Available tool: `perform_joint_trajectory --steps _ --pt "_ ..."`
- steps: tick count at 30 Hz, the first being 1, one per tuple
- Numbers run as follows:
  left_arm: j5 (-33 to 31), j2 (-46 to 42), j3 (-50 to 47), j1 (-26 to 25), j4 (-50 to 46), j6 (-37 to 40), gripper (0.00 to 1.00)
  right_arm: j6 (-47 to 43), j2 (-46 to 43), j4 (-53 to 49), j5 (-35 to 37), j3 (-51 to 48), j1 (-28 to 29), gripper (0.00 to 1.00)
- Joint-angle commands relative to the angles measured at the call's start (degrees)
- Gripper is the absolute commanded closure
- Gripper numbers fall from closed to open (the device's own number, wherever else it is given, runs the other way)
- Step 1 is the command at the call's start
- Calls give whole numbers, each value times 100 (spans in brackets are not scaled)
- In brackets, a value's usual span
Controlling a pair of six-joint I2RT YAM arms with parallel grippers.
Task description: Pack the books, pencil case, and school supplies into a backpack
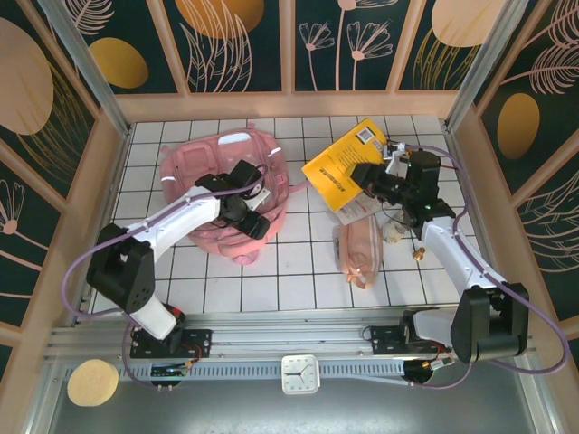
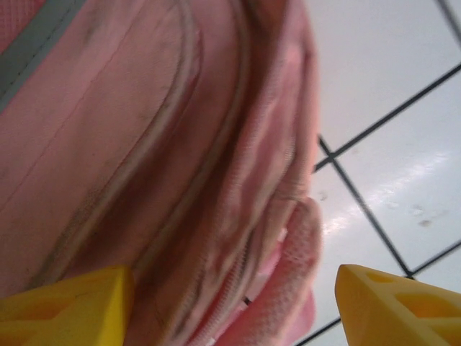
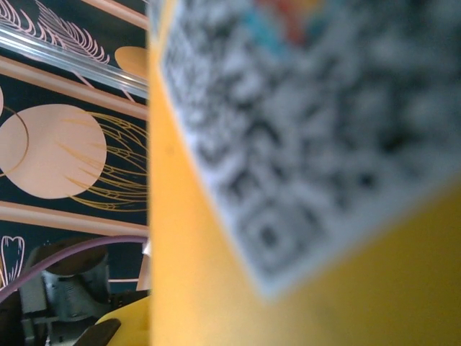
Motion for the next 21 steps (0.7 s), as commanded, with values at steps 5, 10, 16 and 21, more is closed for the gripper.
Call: perform_joint_trajectory --steps 5,10,16,21 --pt "-797 326 201 19 87 50 24 -83 -77 434 9 -105 310 100" --pt "-573 635 98 24 73 160 40 -66 35 462 90 -63 418 100" --pt "-391 668 343 23 -99 6 99 -156 54 312 14 68 439 100" --pt "-66 674 1421 25 -703 -115 100 -395 -12 -17 -52 37 613 100"
